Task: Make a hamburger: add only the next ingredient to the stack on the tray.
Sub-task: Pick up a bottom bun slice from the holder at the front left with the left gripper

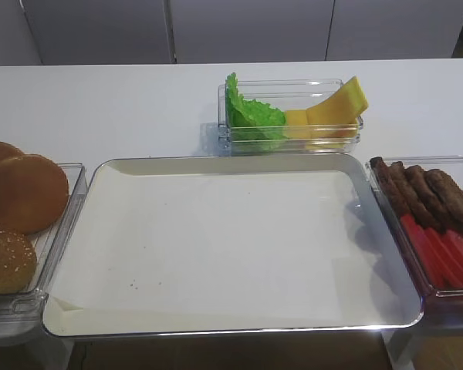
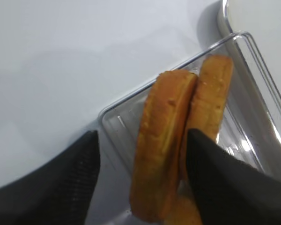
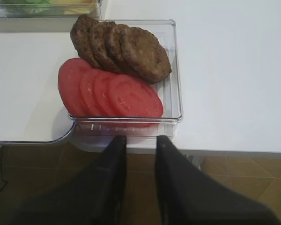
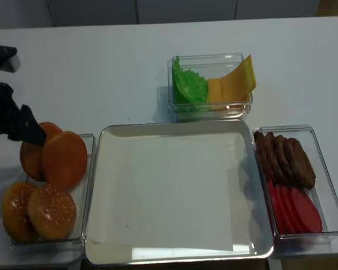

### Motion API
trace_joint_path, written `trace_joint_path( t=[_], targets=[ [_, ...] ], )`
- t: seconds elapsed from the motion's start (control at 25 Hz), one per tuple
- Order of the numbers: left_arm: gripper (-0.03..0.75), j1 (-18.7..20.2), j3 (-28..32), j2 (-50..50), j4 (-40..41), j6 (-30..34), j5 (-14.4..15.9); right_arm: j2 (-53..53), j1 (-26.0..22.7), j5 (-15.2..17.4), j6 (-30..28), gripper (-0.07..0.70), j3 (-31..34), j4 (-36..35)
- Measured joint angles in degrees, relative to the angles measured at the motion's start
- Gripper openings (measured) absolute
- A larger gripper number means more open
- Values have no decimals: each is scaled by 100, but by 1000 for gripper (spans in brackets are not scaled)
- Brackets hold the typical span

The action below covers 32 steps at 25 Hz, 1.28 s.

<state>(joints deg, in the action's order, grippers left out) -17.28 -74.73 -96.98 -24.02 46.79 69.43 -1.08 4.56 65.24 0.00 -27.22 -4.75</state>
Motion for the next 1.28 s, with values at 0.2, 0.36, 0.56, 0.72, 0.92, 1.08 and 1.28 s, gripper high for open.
trace_joint_path(
  t=[0.2, 0.36, 0.56, 0.72, 0.92, 1.08, 1.28],
  targets=[
    [321, 0, 0, 0, -5, 24, 10, 0, 0, 0, 0, 179, 0, 0],
    [238, 0, -4, 0, -14, 67, 10, 0, 0, 0, 0, 179, 0, 0],
    [168, 0, -4, 0, -91, 147, 62, 0, 0, 0, 0, 179, 0, 0],
    [131, 0, -4, 0, -136, 170, 72, 0, 0, 0, 0, 179, 0, 0],
    [130, 0, -4, 12, -145, 281, 61, 0, 0, 0, 0, 180, 0, 0],
    [128, 0, -4, 196, -171, 363, 61, 0, 0, 0, 0, 180, 0, 0],
    [120, 0, -4, 508, -401, 378, 61, 0, 0, 0, 0, 180, 0, 0]
  ],
)
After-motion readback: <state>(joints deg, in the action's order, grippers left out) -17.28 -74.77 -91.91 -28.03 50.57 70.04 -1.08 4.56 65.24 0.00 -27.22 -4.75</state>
